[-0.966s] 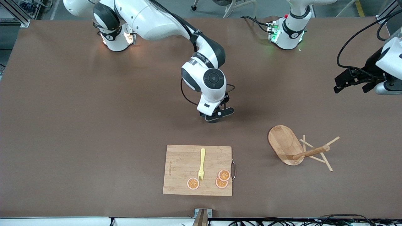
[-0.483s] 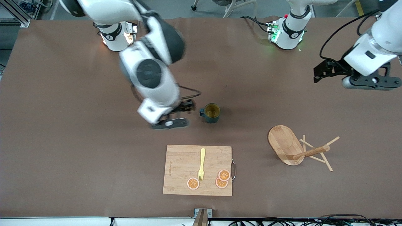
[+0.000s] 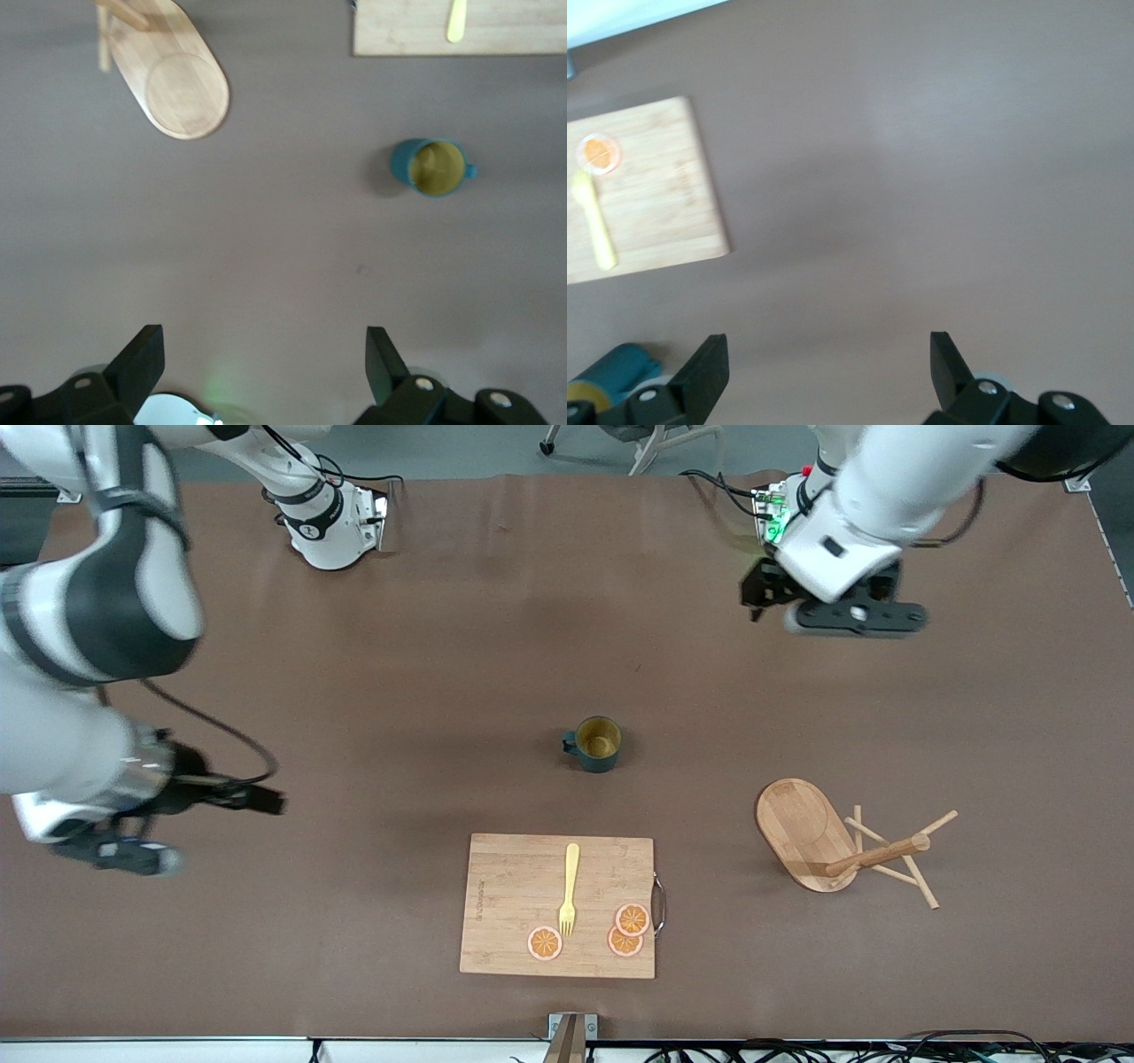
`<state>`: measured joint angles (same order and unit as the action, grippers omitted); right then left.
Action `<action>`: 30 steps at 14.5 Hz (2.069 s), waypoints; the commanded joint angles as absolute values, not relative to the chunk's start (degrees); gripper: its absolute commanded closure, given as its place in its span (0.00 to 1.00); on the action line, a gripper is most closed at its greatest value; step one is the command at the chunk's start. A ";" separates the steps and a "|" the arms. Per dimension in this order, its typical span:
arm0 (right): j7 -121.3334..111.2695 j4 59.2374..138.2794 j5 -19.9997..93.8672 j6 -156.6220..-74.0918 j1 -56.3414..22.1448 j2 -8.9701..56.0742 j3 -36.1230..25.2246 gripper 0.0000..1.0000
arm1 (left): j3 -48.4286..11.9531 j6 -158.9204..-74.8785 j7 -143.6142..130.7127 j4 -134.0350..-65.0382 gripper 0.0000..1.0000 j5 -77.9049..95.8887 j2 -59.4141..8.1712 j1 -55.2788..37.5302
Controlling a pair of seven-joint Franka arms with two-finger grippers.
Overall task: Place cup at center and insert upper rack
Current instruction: 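Release the mug and withdraw the right gripper while the left gripper approaches, then move the left gripper above the mug handle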
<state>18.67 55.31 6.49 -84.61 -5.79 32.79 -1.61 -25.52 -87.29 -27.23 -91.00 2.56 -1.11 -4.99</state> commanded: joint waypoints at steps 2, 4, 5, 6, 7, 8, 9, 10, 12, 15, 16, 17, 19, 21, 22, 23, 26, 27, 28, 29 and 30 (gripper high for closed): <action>16.35 58.10 6.50 -81.21 1.30 30.06 -0.44 0.00 | -31.63 -87.63 -35.05 -91.49 0.00 2.38 -4.64 -6.41; 13.12 59.32 5.81 -81.65 3.25 26.48 -1.40 0.00 | -32.34 -88.24 -40.40 -91.93 0.00 2.29 -7.02 -10.35; 10.31 60.37 4.67 -81.82 2.73 25.32 -3.41 0.00 | -32.34 -88.33 -44.52 -92.02 0.00 2.37 -8.51 -12.55; 7.59 61.95 3.88 -82.09 2.20 23.75 -4.56 0.00 | -32.43 -88.59 -48.30 -92.02 0.00 2.37 -9.74 -14.22; 4.25 64.66 3.78 -83.74 2.20 21.82 -5.27 0.00 | -32.43 -89.38 -51.12 -92.11 0.00 2.37 -10.80 -15.63; 1.09 67.04 3.95 -86.89 3.07 19.97 -5.36 0.00 | -32.43 -90.95 -53.24 -92.11 0.00 2.37 -11.68 -17.04; -1.82 70.45 4.13 -89.45 4.47 18.04 -5.10 0.00 | -32.43 -93.32 -55.52 -92.63 0.00 2.29 -12.30 -18.70; -2.98 73.45 4.22 -91.65 5.70 16.10 -4.31 0.00 | -32.34 -95.86 -58.16 -93.16 0.00 2.02 -13.17 -20.20; -3.08 77.07 4.04 -93.95 10.52 13.11 1.81 0.00 | -32.34 -101.66 -65.00 -94.56 0.00 -1.82 -15.19 -23.71; -2.72 78.74 3.34 -93.25 11.52 10.03 3.78 0.00 | -32.34 -108.44 -74.67 -95.80 0.00 -8.68 -18.80 -28.20; -2.46 78.84 2.82 -92.90 9.51 9.58 2.47 0.00 | -32.34 -110.02 -77.93 -95.80 0.00 -11.05 -20.11 -29.43; -1.94 78.92 2.81 -92.81 5.23 9.49 -1.63 0.00 | -32.34 -111.34 -81.70 -95.80 0.00 -13.77 -21.87 -30.84; -1.58 79.62 2.90 -92.99 0.45 9.06 -6.06 0.00 | -32.34 -113.46 -88.65 -95.71 0.00 -20.35 -25.21 -33.30; -1.58 81.64 3.16 -93.60 1.75 8.18 -5.72 0.00 | -32.34 -113.99 -96.98 -95.63 0.00 -30.10 -29.25 -36.20; -1.67 82.17 3.16 -93.60 2.89 7.83 -4.58 0.00 | -32.34 -114.08 -100.77 -95.28 0.00 -34.15 -31.18 -36.82; -1.67 82.26 3.08 -93.60 4.12 7.56 -3.00 0.00 | -32.34 -114.17 -103.94 -94.93 0.00 -38.02 -32.94 -37.44; -1.67 82.27 2.38 -92.99 4.40 7.12 -2.20 0.00 | -32.17 -115.40 -111.16 -94.92 0.00 -47.43 -37.16 -39.28; -1.67 82.44 1.42 -92.81 4.22 6.95 -2.20 0.00 | -31.99 -115.57 -113.44 -94.92 0.00 -50.77 -38.31 -39.37; -1.58 83.31 0.97 -92.99 3.96 6.42 -2.20 0.00 | -31.99 -115.58 -116.16 -94.83 0.00 -54.37 -39.36 -39.37; -1.50 85.23 0.97 -93.42 3.87 5.20 -2.20 0.00 | -31.99 -115.58 -119.06 -94.66 0.00 -57.54 -40.33 -39.38; -1.32 88.21 0.97 -94.38 3.87 3.27 -2.11 0.00 | -31.99 -115.58 -120.57 -93.44 0.00 -59.40 -41.39 -39.38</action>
<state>-1.88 80.87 2.01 -92.39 3.57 8.52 -2.92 -32.20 -115.59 -117.39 -96.02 -55.18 -39.38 -39.00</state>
